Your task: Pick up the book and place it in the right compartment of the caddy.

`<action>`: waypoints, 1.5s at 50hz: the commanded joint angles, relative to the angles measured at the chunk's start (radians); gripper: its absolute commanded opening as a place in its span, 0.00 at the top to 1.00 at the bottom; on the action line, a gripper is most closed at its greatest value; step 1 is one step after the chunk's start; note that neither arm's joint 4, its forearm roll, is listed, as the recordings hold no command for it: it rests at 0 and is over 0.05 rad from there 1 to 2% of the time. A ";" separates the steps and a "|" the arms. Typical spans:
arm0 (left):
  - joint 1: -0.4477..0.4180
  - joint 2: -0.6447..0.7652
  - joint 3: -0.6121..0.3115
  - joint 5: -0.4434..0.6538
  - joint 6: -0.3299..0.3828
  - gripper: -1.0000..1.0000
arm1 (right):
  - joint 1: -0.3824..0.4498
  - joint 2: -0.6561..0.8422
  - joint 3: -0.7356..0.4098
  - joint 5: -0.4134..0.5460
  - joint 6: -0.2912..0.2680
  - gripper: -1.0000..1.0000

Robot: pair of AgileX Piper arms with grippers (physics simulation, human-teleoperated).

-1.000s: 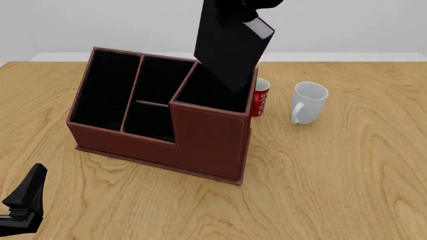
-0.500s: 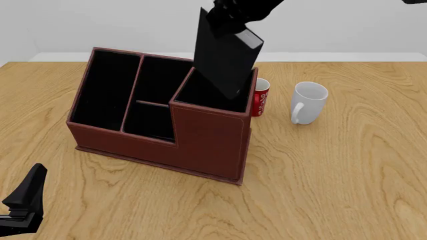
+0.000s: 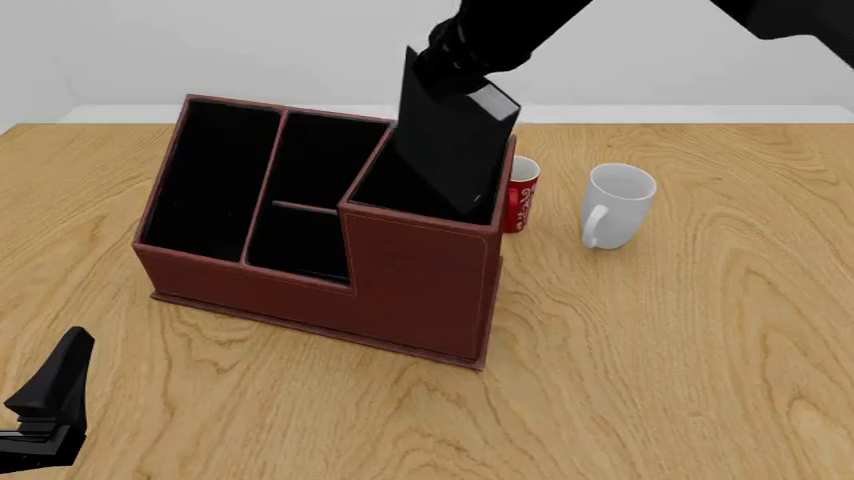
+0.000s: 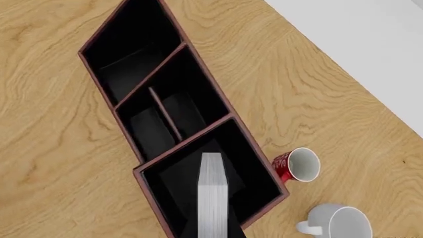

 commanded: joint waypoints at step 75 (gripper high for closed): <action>0.000 0.000 0.000 0.000 0.000 0.00 | -0.043 0.107 0.123 -0.120 0.032 0.00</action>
